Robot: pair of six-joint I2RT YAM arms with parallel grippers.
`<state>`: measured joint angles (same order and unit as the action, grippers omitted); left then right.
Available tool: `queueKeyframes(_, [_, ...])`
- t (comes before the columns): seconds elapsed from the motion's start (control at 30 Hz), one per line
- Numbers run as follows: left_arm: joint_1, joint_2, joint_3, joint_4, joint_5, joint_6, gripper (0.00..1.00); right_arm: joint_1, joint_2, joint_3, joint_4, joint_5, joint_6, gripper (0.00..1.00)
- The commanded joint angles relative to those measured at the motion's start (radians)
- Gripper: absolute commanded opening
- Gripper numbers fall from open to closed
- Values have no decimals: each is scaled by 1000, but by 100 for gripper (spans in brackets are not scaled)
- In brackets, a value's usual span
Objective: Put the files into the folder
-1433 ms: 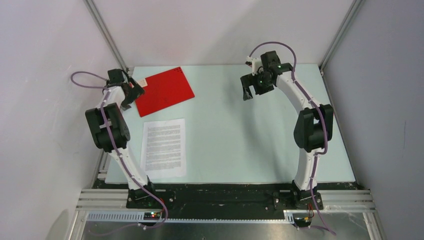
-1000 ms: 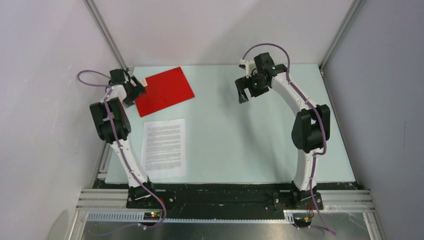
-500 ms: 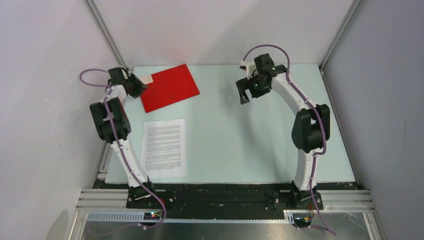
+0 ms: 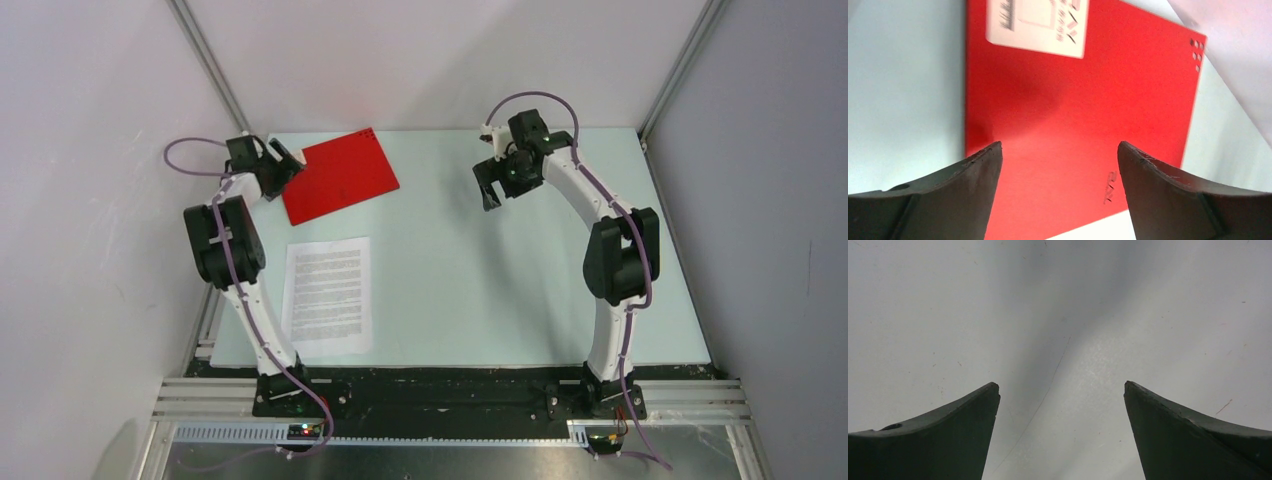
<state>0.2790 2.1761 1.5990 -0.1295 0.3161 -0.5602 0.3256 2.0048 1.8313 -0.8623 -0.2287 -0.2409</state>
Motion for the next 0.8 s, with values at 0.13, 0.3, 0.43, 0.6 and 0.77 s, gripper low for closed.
queueKeyframes(0.13, [19, -79, 52, -51, -309, 130, 91, 9, 3, -15, 3, 4, -12, 99])
queueKeyframes(0.3, [24, -5, 85, -52, -248, 81, 92, 9, -1, -19, -6, 17, -13, 99])
queueKeyframes(0.43, [32, 40, 113, -44, -174, 33, 91, 13, -2, -10, -27, 21, -9, 99])
queueKeyframes(0.6, [41, 80, 126, 1, -64, -8, 86, 15, 9, 8, -46, 29, -4, 99])
queueKeyframes(0.77, [43, 102, 122, 35, -18, -26, 79, 15, 44, 69, -95, 36, -11, 99])
